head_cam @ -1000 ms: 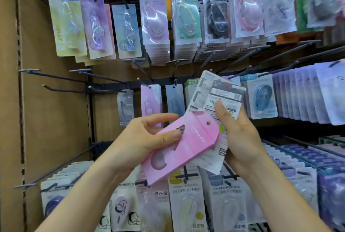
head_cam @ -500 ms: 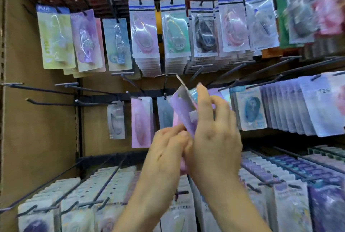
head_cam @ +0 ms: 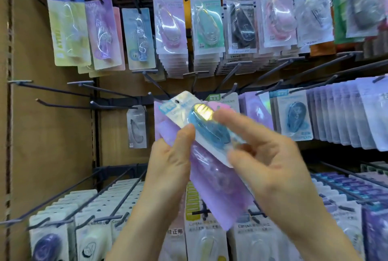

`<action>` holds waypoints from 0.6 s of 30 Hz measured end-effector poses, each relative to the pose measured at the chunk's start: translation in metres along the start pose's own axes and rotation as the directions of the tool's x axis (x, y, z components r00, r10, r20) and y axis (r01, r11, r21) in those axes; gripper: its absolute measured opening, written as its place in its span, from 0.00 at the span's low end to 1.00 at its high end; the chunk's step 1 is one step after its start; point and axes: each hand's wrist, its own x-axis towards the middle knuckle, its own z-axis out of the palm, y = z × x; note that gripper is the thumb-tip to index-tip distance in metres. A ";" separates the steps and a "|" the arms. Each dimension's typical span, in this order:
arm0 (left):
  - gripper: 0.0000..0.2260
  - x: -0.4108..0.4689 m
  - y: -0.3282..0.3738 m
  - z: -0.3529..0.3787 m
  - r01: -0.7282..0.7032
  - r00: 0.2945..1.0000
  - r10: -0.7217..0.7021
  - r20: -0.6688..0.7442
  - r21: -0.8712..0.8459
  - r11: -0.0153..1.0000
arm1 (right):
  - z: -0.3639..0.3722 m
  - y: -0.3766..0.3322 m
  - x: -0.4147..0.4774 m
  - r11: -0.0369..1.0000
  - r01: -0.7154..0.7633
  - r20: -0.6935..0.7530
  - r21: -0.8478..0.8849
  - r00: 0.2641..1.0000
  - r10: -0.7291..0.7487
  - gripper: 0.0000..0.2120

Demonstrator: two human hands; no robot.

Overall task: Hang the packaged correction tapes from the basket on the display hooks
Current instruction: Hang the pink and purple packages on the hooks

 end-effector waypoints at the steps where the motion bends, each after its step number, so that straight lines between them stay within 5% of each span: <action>1: 0.11 0.002 -0.002 -0.002 -0.003 1.000 0.003 -0.012 -0.004 1.000 | -0.005 0.007 0.003 1.000 -0.006 -0.088 0.000 0.996 0.006 0.24; 8: 0.10 0.002 -0.009 -0.002 0.070 0.997 -0.070 -0.014 0.069 0.995 | -0.004 0.024 0.007 0.955 -0.163 -0.206 -0.246 0.972 0.113 0.30; 14: 0.10 -0.002 -0.012 -0.004 0.135 0.990 -0.137 0.015 0.087 0.987 | -0.022 0.018 0.012 0.898 -0.316 -0.059 -0.307 0.948 0.313 0.25; 18: 0.09 -0.010 -0.016 -0.004 0.157 0.987 -0.161 0.031 0.099 0.983 | -0.032 0.012 0.000 0.942 -0.293 0.032 -0.163 0.953 0.302 0.16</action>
